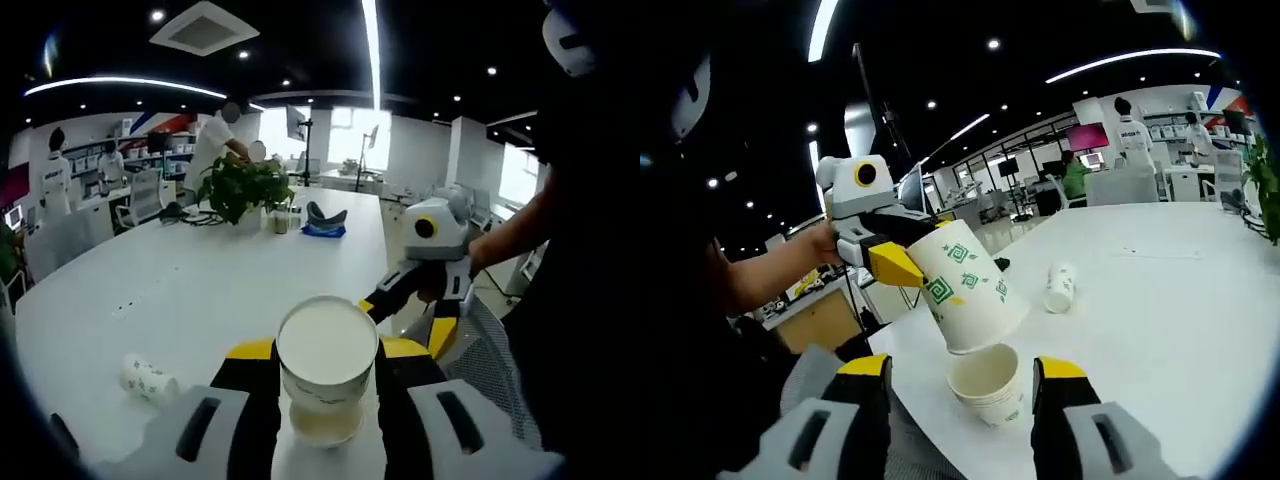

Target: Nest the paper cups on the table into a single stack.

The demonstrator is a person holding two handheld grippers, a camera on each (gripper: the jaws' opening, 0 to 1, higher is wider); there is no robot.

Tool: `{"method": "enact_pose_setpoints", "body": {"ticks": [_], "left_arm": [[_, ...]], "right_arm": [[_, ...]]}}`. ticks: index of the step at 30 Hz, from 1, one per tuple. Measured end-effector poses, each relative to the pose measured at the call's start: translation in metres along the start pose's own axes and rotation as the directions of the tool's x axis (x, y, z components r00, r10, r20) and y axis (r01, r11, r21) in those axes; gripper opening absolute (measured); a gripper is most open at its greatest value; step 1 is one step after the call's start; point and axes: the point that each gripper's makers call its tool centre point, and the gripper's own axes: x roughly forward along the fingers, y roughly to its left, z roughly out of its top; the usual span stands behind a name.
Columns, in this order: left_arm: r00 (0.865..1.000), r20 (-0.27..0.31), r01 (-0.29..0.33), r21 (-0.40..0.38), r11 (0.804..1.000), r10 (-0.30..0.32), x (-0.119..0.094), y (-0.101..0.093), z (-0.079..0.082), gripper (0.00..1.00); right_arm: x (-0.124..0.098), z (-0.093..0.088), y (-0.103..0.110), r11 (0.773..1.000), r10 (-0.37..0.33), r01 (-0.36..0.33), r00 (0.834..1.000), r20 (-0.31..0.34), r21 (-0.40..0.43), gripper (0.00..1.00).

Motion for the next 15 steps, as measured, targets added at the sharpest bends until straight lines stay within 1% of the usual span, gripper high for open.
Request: {"method": "enact_pose_setpoints", "body": {"ticks": [5, 8, 12, 13, 14, 15], "left_arm": [[0.999, 0.021, 0.034, -0.001, 0.999, -0.034, 0.000, -0.008, 0.002, 0.35], [0.999, 0.022, 0.044, 0.006, 0.999, -0.044, 0.001, -0.011, 0.003, 0.35], [0.997, 0.045, 0.064, 0.008, 0.998, -0.064, 0.003, -0.017, 0.006, 0.35], [0.996, 0.047, 0.069, 0.012, 0.998, -0.070, 0.003, -0.018, 0.005, 0.35], [0.996, 0.052, 0.069, 0.017, 0.997, -0.070, 0.003, -0.019, 0.006, 0.35], [0.996, 0.056, 0.072, 0.016, 0.997, -0.073, 0.002, -0.019, 0.006, 0.35]], "right_arm": [[0.003, 0.003, 0.003, 0.999, 0.023, -0.024, 1.000, 0.016, 0.023, 0.50], [0.003, 0.006, 0.004, 0.998, 0.036, -0.038, 0.999, 0.031, 0.057, 0.45], [0.002, 0.014, 0.007, 0.991, 0.061, -0.069, 0.996, 0.072, 0.111, 0.41], [0.002, 0.017, 0.010, 0.987, 0.075, -0.086, 0.993, 0.087, 0.136, 0.40], [0.001, 0.016, 0.008, 0.986, 0.074, -0.085, 0.994, 0.080, 0.145, 0.40], [0.001, 0.016, 0.010, 0.984, 0.078, -0.090, 0.993, 0.088, 0.153, 0.39]]}}
